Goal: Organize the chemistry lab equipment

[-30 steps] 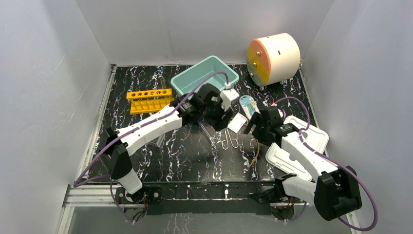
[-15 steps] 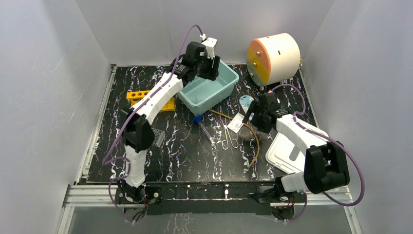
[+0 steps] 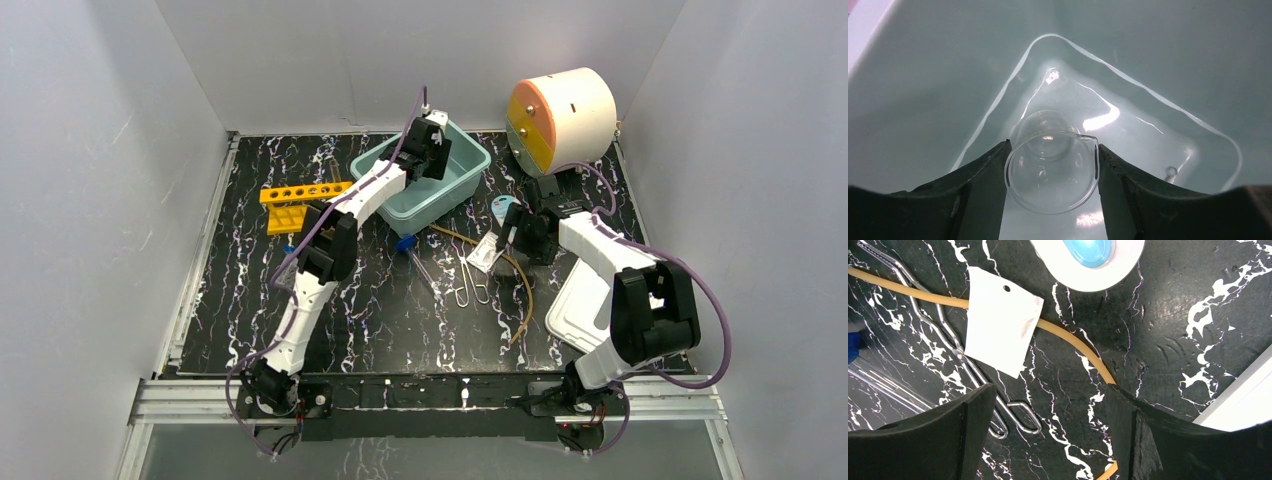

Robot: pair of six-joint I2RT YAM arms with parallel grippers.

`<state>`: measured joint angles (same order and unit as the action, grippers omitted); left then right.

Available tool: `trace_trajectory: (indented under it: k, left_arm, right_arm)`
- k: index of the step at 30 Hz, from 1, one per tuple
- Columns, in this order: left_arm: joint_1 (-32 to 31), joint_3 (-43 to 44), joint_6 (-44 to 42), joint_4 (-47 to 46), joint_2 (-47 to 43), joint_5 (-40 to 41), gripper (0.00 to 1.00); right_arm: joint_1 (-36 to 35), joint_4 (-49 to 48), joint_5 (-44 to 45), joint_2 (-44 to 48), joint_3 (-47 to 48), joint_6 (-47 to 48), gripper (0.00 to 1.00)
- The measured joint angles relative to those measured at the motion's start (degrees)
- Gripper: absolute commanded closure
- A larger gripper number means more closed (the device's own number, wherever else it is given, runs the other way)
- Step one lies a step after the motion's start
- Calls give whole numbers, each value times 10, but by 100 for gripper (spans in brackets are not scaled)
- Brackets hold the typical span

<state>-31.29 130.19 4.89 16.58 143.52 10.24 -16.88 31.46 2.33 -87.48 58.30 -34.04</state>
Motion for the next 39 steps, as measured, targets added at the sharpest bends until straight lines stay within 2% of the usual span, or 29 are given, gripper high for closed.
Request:
trace_trajectory:
  k: [6,9,14,24,30,33,39]
  left_arm:
    - [0,0,-8,-35,14,24,45]
    - [0,0,-9,-37,16,24,34]
    - [0,1,-10,-34,16,30,22]
    - [1,34,2,-11,-16,23,13]
    - [1,-7,12,7,-112,-7,8]
    - [1,-52,22,19,-190,-31,2]
    - [2,-180,49,30,-360,-75,2]
  right_arm:
    - [0,0,-2,7,0,5,14]
    - [0,-2,-2,20,0,11,14]
    - [0,-16,-2,56,-10,13,14]
    - [0,-29,-11,71,-16,29,12]
    - [0,-33,-14,70,-18,50,12]
    - [0,-29,-9,55,-14,66,14]
    - [0,-13,-2,6,9,98,19]
